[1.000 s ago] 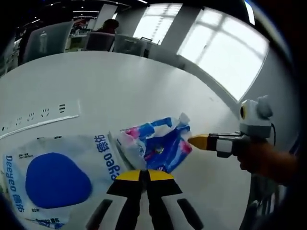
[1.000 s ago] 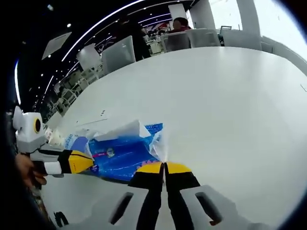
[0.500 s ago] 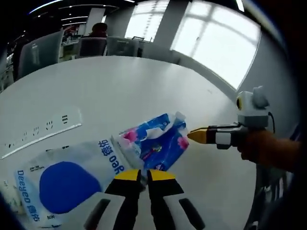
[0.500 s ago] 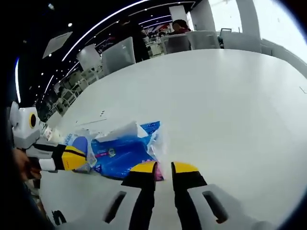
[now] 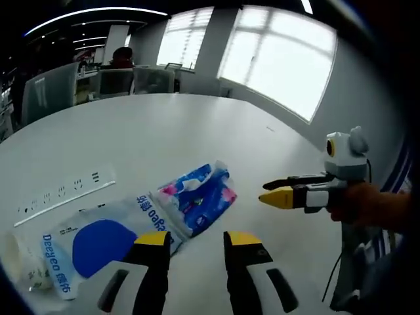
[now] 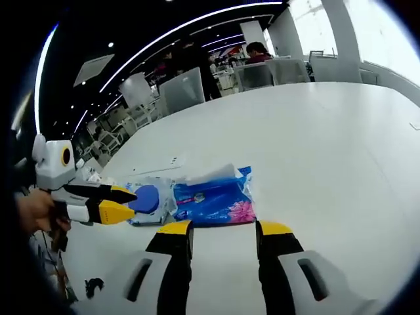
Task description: Arrange the tabletop items into an orderly group along one side of the table until the central work area is clear of visible clutter.
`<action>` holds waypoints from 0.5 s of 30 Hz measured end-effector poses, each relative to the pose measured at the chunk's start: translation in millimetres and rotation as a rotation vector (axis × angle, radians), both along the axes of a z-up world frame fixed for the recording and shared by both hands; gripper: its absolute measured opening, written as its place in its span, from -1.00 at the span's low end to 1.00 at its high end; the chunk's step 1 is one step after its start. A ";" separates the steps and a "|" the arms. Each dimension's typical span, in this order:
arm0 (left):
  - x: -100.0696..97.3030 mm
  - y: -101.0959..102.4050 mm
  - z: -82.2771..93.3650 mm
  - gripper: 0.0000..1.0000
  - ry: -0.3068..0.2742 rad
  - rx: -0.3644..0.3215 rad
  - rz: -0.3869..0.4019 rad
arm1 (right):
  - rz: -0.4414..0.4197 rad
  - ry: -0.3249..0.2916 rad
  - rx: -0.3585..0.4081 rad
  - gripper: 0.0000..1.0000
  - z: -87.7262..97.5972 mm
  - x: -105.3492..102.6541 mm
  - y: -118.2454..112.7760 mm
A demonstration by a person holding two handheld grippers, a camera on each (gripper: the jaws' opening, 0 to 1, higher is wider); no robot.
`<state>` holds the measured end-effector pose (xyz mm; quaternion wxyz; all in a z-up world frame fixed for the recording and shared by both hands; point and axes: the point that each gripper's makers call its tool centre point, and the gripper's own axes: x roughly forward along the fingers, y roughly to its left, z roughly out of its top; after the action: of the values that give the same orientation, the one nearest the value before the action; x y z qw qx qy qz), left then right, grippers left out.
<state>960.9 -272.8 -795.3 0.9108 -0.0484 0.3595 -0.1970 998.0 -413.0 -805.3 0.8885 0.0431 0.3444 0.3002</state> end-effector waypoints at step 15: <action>-92.3 41.9 23.0 0.04 -0.069 0.013 0.000 | 0.125 -0.090 -0.038 0.20 28.1 -82.8 25.7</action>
<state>868.6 -230.9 -772.3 0.9229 -0.0355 0.3292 -0.1963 915.2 -387.3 -777.2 0.8833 -0.0090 0.3116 0.3500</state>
